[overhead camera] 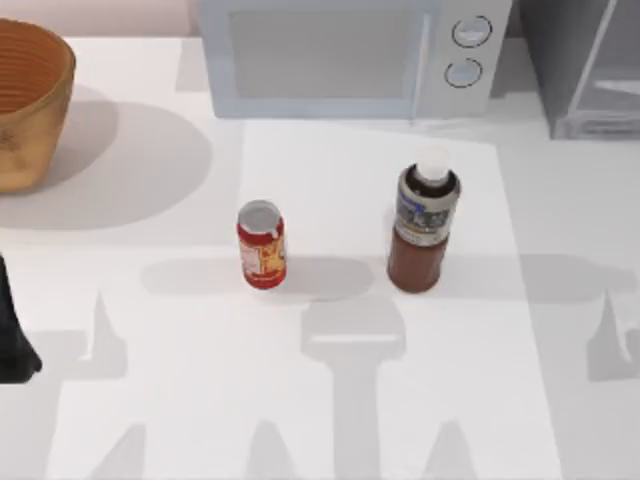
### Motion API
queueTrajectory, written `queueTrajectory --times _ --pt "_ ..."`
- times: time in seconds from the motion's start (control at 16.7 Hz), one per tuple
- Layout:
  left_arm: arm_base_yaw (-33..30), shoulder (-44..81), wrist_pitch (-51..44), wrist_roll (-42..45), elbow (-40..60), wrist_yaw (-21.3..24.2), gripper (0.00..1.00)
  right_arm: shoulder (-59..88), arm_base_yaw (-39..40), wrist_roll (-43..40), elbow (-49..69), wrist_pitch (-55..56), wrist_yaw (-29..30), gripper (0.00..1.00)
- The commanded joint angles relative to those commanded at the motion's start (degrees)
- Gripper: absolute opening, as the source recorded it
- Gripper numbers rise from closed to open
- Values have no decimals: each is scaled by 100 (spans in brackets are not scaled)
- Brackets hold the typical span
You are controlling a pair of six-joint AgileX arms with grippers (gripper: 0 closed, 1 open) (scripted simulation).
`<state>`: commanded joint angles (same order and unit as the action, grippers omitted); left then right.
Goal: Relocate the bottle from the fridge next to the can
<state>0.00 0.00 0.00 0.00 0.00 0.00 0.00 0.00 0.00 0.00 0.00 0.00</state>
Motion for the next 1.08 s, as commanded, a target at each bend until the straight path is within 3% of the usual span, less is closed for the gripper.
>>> queueTrajectory --times 0.36,0.54,1.08 --pt "0 0 0 0 0 0 100 -35 14 -5 61 -60 12 100" --pt "0 0 0 0 0 0 100 -433 4 -16 393 -612 18 100" --pt "0 0 0 0 0 0 100 -2650 8 -36 2204 -4720 -9 100"
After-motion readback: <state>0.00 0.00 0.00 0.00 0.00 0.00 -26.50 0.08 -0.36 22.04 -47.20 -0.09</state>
